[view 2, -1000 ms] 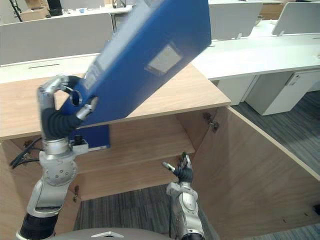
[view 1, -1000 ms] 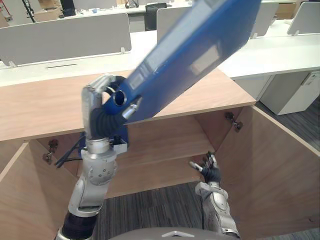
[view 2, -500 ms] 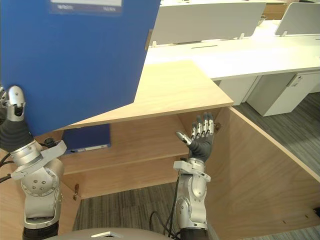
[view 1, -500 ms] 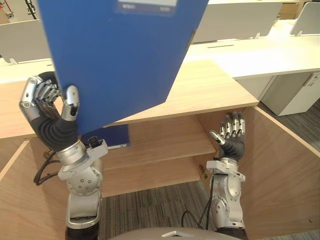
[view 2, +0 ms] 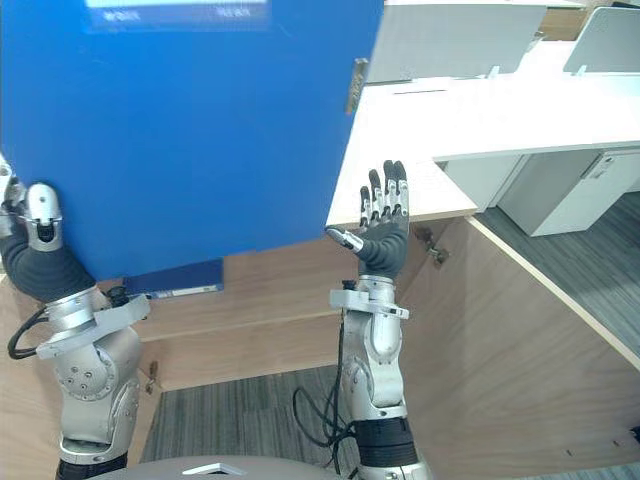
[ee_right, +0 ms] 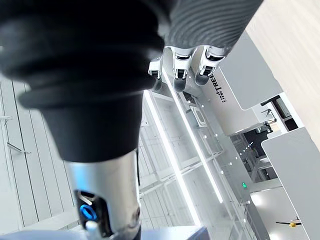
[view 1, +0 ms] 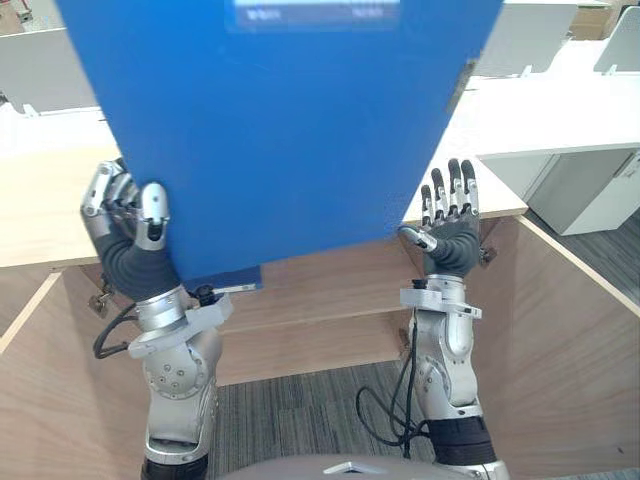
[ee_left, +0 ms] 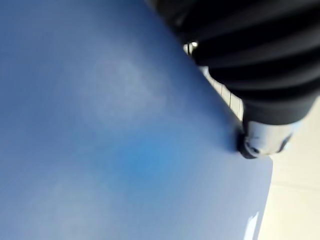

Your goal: Walk over to the cabinet, pick up the folder, carry it to the office cabinet, place the folder inside the office cabinet, then close the office cabinet door

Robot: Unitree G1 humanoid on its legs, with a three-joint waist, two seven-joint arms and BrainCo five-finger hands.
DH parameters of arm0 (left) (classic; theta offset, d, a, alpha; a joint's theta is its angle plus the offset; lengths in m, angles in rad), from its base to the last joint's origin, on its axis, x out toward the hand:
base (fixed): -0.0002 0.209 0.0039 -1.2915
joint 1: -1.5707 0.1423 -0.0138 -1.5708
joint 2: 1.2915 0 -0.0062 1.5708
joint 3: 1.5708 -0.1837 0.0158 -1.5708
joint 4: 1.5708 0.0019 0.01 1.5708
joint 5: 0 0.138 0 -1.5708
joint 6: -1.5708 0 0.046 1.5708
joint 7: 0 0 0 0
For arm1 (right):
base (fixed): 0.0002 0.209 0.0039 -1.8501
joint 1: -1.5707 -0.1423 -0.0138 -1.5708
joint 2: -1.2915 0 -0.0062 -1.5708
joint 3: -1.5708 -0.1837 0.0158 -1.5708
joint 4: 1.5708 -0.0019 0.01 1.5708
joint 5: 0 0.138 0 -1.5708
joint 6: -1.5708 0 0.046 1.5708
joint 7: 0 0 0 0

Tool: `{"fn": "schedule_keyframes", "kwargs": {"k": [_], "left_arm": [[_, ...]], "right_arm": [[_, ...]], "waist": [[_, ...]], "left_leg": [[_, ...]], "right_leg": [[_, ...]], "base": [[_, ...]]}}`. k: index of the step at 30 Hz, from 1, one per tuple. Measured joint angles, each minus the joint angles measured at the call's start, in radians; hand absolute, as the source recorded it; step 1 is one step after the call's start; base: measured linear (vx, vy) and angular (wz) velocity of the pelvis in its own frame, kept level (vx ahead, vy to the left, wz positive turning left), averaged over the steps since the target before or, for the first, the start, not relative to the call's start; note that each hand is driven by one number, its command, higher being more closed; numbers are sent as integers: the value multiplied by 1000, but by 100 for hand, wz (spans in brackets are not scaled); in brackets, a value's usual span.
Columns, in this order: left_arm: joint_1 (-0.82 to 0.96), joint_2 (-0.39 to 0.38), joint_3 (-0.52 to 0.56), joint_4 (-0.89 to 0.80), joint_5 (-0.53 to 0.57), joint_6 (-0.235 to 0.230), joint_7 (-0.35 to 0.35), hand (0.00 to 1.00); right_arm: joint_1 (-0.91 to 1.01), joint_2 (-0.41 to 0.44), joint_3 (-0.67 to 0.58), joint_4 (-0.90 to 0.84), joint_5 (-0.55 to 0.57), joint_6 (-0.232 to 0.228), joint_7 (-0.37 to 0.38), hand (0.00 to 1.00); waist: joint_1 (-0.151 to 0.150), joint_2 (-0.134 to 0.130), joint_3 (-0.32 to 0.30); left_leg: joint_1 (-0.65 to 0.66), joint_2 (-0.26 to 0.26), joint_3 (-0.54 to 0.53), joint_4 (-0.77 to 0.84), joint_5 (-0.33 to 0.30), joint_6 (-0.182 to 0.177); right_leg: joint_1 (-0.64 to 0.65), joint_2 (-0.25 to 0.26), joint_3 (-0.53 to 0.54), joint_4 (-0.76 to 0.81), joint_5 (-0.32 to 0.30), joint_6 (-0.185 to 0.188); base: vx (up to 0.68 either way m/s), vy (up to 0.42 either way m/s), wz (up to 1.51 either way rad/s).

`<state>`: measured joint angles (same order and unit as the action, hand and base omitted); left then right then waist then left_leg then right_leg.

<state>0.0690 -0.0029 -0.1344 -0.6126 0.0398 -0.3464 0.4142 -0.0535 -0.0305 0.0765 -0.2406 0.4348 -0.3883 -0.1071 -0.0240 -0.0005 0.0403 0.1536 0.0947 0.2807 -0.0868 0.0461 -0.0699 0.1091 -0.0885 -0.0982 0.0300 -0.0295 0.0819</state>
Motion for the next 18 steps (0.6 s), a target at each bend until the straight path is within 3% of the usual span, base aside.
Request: {"fn": "schedule_keyframes", "kwargs": {"k": [18], "left_arm": [[2, 43, -76, 135, 27, 12, -105, 100]], "right_arm": [[-47, -56, 38, 4, -1, 32, 66, 0]], "waist": [[5, -8, 5]], "left_leg": [[-13, 0, -8, 0, 8, 0]], "right_leg": [[-8, 0, -7, 0, 2, 0]], "base": [[-1, 0, 1]]}}
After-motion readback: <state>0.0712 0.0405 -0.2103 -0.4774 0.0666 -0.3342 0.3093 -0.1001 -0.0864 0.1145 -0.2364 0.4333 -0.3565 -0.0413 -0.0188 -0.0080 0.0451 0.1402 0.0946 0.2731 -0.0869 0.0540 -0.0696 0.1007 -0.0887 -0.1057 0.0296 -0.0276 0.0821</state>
